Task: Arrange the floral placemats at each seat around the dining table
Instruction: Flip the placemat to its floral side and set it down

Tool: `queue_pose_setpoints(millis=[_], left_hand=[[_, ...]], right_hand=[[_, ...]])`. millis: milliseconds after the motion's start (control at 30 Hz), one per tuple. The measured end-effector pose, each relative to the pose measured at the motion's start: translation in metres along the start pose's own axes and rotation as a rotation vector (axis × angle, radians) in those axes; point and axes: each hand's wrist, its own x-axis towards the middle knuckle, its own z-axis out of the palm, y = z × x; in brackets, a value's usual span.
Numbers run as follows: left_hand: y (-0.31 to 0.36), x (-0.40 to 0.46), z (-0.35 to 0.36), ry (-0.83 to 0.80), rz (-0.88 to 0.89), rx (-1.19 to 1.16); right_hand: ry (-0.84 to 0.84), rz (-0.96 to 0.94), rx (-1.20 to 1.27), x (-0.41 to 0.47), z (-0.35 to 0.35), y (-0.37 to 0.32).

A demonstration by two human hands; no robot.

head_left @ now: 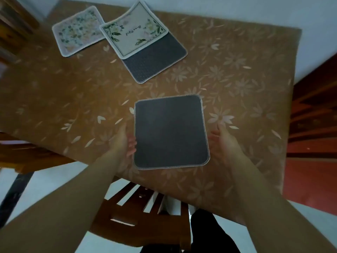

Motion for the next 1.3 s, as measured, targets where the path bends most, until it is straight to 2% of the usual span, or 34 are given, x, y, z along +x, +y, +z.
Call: queue_pose_setpoints(millis=[67,200,567,767,933,1033,1133,1233,1300], left_hand=[[-0.001,0.005,-0.007,0.045,-0.001,0.012],[-0.017,0.02,-0.02,-0.031,-0.073,0.045],[-0.027,0.043,-0.031,-0.068,-0.132,0.045],[-0.031,0.05,-0.041,0.002,-0.016,0.12],[-0.029,0.044,-0.06,-0.117,0.055,0.07],[-0.028,0.036,-0.071,-0.173,0.162,0.14],[-0.026,0.025,-0.08,-0.208,0.351,0.306],[-0.025,0.013,-0.084,-0.242,0.659,0.557],[-0.025,0.01,-0.086,-0.252,0.887,0.729]], right_hand=[[0.026,0.011,0.018,0.004,0.006,0.001],[0.077,0.04,0.008,0.013,0.01,0.014],[0.161,0.051,-0.036,0.023,0.012,0.032],[0.104,0.047,-0.004,0.011,0.012,0.038],[0.112,0.022,0.071,-0.004,0.009,0.039],[0.121,0.004,0.116,-0.012,0.009,0.039],[0.111,0.025,0.165,-0.018,0.009,0.042],[0.099,0.004,0.182,-0.02,0.009,0.049],[0.108,-0.075,0.142,-0.024,0.009,0.054]])
